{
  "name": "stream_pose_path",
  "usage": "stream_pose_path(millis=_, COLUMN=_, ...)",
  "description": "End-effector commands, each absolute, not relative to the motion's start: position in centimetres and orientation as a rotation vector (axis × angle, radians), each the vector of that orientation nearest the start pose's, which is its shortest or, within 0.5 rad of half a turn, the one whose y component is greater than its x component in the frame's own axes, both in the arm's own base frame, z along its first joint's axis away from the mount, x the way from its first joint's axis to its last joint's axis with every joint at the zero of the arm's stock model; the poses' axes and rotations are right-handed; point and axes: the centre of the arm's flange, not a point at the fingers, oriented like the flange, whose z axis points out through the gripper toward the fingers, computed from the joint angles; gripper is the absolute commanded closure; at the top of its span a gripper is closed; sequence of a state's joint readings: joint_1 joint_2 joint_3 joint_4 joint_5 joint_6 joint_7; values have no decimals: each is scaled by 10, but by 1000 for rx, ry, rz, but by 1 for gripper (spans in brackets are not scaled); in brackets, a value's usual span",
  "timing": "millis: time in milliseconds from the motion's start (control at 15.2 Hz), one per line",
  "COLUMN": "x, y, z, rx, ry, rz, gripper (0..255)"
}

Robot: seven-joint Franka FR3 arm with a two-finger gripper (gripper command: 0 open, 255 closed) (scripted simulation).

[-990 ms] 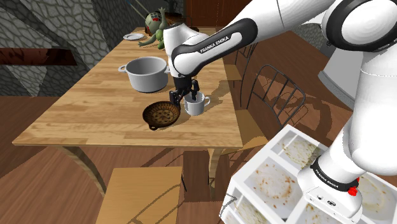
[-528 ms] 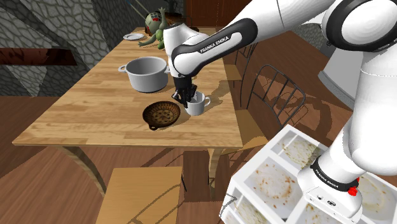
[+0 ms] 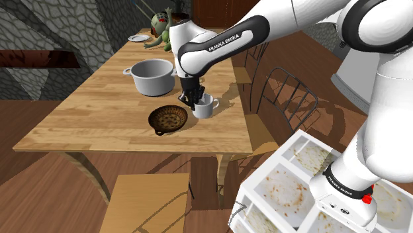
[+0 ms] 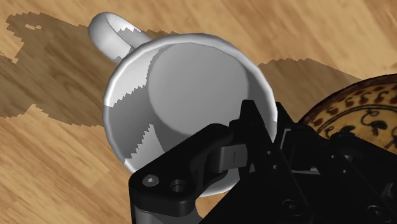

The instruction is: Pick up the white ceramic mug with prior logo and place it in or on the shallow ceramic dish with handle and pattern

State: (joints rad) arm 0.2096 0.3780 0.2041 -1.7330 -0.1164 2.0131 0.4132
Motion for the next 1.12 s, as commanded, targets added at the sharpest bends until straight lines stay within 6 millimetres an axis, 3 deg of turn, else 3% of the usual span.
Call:
stream_pose_path(millis=0, x=595, y=241, z=369, rx=-3200, ry=-71, rz=112, gripper=255)
stream_pose_path(millis=1056, x=595, y=241, z=453, rx=-3200, ry=-71, rz=112, gripper=255)
